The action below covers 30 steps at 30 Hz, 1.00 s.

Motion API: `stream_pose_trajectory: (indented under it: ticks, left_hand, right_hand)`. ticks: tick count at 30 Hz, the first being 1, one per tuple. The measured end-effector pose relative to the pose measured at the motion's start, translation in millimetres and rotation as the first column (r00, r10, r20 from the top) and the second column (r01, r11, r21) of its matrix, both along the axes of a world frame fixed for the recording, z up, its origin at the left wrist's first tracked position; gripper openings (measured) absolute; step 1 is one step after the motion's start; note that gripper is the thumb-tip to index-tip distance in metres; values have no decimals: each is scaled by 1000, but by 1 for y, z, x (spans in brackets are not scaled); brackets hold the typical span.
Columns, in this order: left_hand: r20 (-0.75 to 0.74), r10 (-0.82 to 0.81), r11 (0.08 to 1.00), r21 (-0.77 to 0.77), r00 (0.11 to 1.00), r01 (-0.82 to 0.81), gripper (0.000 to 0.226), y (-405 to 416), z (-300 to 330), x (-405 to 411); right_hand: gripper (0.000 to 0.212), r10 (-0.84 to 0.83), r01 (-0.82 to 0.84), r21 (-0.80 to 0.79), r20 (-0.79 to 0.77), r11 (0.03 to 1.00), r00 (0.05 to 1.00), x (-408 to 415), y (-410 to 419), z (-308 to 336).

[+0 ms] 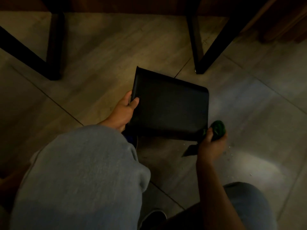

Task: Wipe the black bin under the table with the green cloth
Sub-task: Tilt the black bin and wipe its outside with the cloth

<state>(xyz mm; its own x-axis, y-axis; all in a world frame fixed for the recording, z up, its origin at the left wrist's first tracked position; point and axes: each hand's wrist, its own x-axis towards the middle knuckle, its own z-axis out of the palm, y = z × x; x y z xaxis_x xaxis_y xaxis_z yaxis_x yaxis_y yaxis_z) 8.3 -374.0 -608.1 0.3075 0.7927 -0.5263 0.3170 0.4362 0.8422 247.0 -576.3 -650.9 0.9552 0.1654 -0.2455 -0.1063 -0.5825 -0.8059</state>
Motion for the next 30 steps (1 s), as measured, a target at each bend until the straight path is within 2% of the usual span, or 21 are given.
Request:
stream_pose_trajectory:
  ticks: [2, 4, 6, 10, 13, 16, 19, 24, 28, 30]
  left_hand:
    - [-49, -25, 998, 54, 998, 27, 71, 3, 8, -4]
    - [-60, -54, 994, 87, 997, 59, 72, 5, 7, -11]
    - [-86, -99, 988, 108, 991, 108, 71, 1, 18, -15]
    - [-81, -144, 971, 182, 986, 156, 52, -11, 27, -21]
    - [-100, -174, 961, 200, 980, 191, 62, -16, 25, -26]
    - [-123, -219, 931, 272, 968, 245, 53, -16, 30, -27]
    - [-201, -293, 876, 335, 935, 347, 51, -9, 30, -24]
    - [-282, -249, 883, 327, 926, 337, 64, 1, 20, -25]
    - [-113, -238, 946, 198, 965, 257, 69, -7, 30, -26]
    - [-133, -239, 958, 129, 962, 255, 69, -12, 35, -42]
  right_hand:
    - [64, -71, 70, -21, -42, 997, 997, 12, -3, 3]
    - [67, -73, 73, 20, 16, 997, 997, 9, -1, 16]
    - [66, -7, 0, 68, 88, 998, 996, 3, 4, 30]
    - [70, 170, -187, 74, 196, 980, 966, -17, 17, 45]
    - [68, 208, -215, 38, 144, 976, 968, -30, 16, 39]
    - [70, 208, -206, -33, 101, 978, 973, -39, 11, 29]
    - [83, 248, -240, -99, 81, 966, 965, -38, 10, 23]
    - [87, 251, -245, -120, 46, 962, 967, -44, 14, 22]
    - [86, 250, -222, -258, 79, 940, 965, -50, 13, 18]
    - [85, 259, -216, -310, 105, 926, 960, -50, 11, 15]
